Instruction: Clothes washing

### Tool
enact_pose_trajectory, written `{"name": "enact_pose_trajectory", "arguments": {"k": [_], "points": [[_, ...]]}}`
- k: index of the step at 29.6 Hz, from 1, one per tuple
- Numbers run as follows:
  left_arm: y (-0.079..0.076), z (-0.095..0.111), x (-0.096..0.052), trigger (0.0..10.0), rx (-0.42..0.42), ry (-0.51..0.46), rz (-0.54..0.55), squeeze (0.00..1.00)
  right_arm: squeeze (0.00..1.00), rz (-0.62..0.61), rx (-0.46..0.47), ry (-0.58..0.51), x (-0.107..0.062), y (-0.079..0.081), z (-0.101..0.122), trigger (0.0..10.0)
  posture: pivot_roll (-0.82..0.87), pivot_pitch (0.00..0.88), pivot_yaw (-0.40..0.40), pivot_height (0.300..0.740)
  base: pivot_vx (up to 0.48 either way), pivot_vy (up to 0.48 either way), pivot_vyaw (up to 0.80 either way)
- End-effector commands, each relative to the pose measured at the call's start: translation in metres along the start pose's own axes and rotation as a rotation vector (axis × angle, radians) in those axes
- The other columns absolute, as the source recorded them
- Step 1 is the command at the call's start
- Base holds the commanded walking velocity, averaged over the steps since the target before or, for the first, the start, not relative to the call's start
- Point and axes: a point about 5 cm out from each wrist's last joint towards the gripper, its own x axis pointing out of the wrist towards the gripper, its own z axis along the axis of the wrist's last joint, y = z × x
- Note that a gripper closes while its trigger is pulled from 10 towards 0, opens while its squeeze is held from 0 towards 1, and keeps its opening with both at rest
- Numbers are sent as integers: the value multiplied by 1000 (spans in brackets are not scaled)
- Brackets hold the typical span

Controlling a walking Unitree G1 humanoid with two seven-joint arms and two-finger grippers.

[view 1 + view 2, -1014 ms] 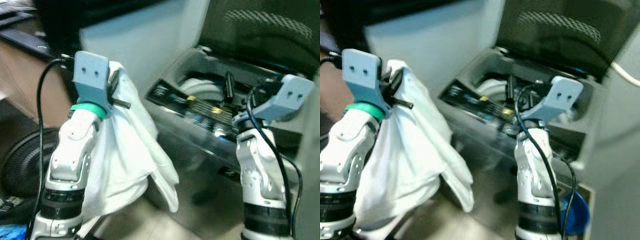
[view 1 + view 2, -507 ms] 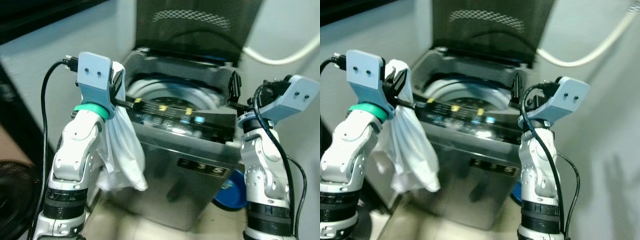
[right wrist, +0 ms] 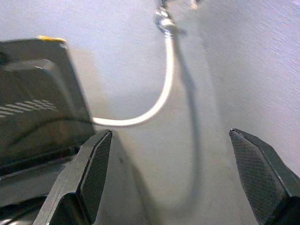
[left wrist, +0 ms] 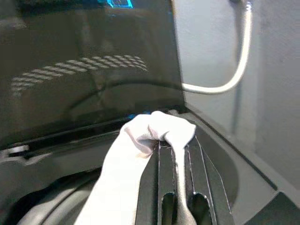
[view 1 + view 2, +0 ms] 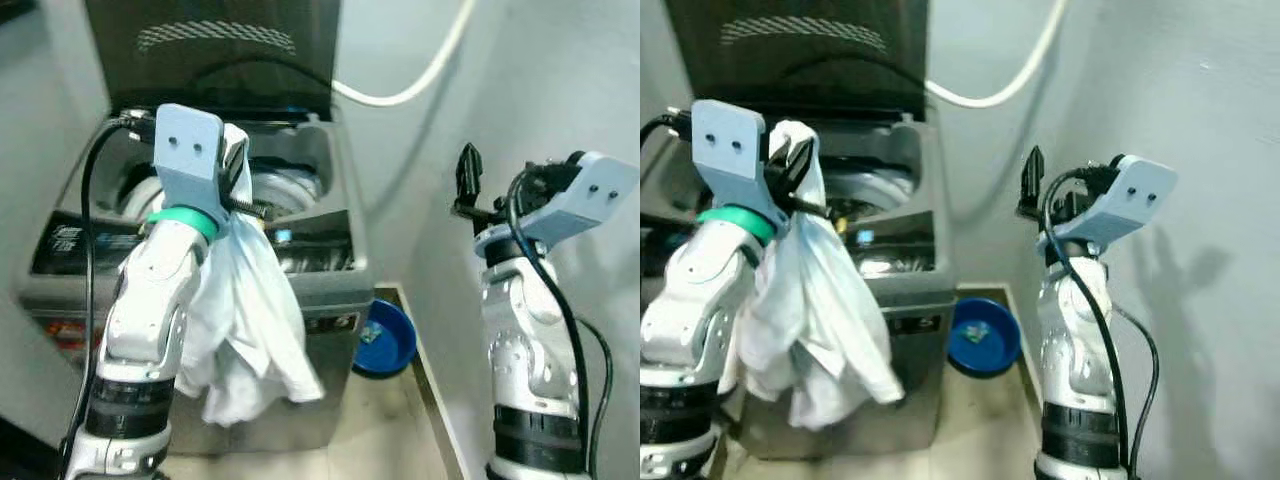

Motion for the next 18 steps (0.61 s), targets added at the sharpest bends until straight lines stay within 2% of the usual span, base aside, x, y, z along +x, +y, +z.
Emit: {"name": "enact_pose_trajectory", "arguments": {"k": [1, 6, 9, 18], "points": [[-1, 2, 0, 10000, -1, -15, 1, 0, 0, 3, -1, 5, -1, 1, -1, 10000, 90, 0, 36, 740, 0, 0, -800], [-1, 2, 0, 10000, 0, -16, 4, 0, 0, 11, -13, 1, -1, 2, -1, 10000, 90, 0, 36, 740, 0, 0, -800], [3, 7, 0, 10000, 29, -62, 52, 0, 0, 47, -39, -4, -1, 8, -2, 10000, 92, 0, 35, 740, 244, 0, 0], [4, 7, 2, 10000, 62, -69, 88, 0, 0, 112, -50, -2, -3, 17, -4, 10000, 92, 0, 35, 740, 445, 0, 0]]}}
